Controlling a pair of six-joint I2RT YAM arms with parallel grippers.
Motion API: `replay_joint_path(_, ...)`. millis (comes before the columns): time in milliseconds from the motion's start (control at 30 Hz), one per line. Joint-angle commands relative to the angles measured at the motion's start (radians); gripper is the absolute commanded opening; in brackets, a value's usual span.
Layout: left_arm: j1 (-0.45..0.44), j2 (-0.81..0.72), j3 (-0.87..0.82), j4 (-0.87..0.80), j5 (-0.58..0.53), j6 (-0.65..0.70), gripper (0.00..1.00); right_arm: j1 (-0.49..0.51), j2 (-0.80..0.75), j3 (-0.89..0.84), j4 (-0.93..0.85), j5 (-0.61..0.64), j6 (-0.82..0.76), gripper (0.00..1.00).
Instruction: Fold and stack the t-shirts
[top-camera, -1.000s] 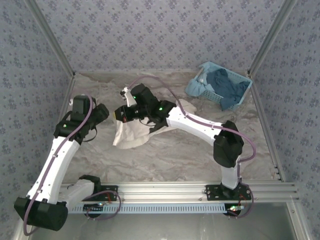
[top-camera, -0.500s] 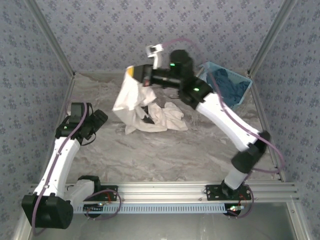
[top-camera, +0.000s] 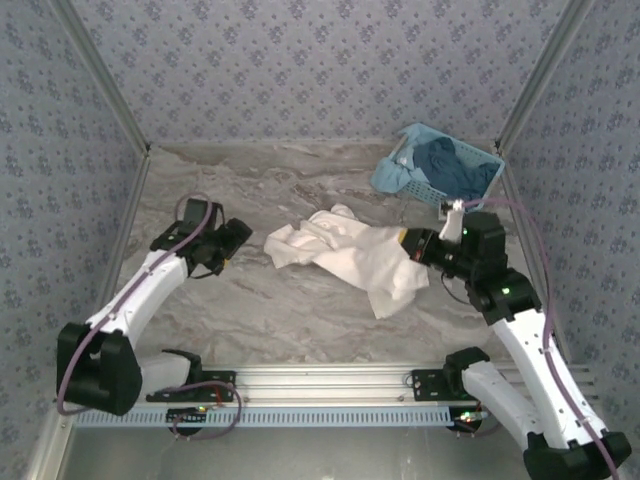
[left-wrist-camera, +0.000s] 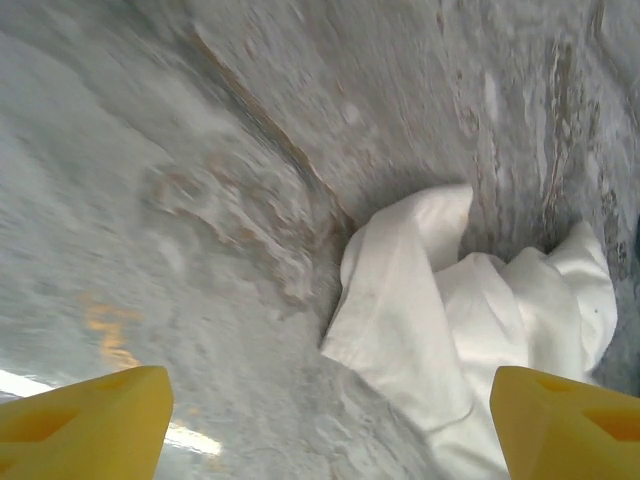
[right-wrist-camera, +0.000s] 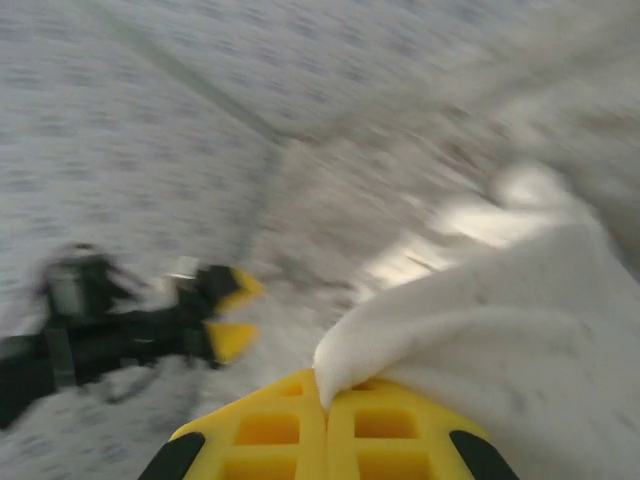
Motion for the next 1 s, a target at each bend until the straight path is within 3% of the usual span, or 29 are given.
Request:
replay_joint_path(0, -0.062, 0.08, -0.02, 0.124, 0.049, -0.139, 0.83, -0.097, 0.019, -0.089, -0.155, 0.119, 0.026, 0.0)
replay_joint_path(67, -0.088, 0.139, -0.009, 0.129, 0.06, -0.178, 0.83, -0.154, 0.081, -0.112, -0.135, 0.122, 0.046, 0.0)
replay_joint_path(167, -0.105, 0.219, 0.02, 0.128, 0.08, -0.177, 0.82, -0.19, 0.19, -0.089, -0.16, 0.158, 0.047, 0.09)
replay_joint_path(333, -0.106, 0.294, 0.053, 0.178, 0.072, -0.133, 0.76, -0.2, 0.281, -0.017, -0.262, 0.254, 0.006, 0.34)
replay_joint_path(400, -0.103, 0.326, 0.082, 0.191, 0.066, -0.103, 0.76, -0.201, 0.274, 0.005, -0.334, 0.324, 0.017, 0.48)
replay_joint_path(533, -0.1, 0.419, 0.172, 0.218, 0.084, -0.027, 0.76, -0.187, 0.212, -0.007, -0.393, 0.4, 0.082, 0.64)
replay_joint_path(733, -0.102, 0.584, 0.35, 0.132, 0.101, 0.123, 0.76, -0.088, 0.195, -0.044, -0.385, 0.405, 0.116, 0.67)
replay_joint_path(833, -0.113, 0.664, 0.404, 0.113, 0.134, 0.168, 0.66, -0.045, 0.238, -0.05, -0.323, 0.387, 0.119, 0.66)
replay_joint_path(967, -0.126, 0.712, 0.421, 0.127, 0.183, 0.175, 0.4, 0.011, 0.35, -0.042, -0.273, 0.358, 0.128, 0.64)
